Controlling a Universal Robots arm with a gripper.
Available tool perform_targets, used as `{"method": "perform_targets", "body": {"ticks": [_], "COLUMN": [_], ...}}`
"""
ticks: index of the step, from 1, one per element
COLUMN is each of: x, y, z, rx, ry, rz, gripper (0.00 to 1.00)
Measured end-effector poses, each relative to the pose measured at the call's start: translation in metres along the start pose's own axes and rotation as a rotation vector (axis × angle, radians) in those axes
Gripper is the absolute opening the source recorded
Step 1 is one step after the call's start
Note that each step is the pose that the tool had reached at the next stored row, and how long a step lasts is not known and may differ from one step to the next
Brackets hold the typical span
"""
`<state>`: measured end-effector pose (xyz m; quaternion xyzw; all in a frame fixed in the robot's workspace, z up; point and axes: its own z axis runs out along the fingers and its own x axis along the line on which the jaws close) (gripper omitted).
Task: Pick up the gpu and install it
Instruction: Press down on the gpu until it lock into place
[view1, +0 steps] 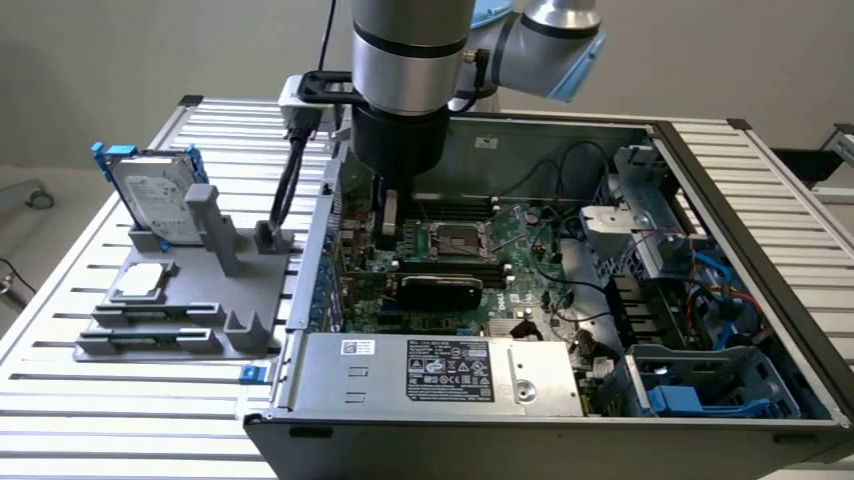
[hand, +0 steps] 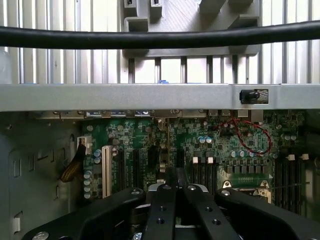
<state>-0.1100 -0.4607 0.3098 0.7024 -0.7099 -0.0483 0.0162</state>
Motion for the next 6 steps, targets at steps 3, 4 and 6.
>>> {"method": "perform_targets", "body": {"ticks": [3, 4, 6], "x": [0.0001, 0.0002, 0.0002], "y": [-0.0003, -0.0005, -0.0006], "z": [-0.0001, -0.0001, -0.0001], "rx": [-0.0016, -0.0020, -0.0030], "ry": [0.0001, 0.0000, 0.0000], "rz": [0.000, 0.000, 0.001], "gripper": [0.11, 0.11, 0.11]}}
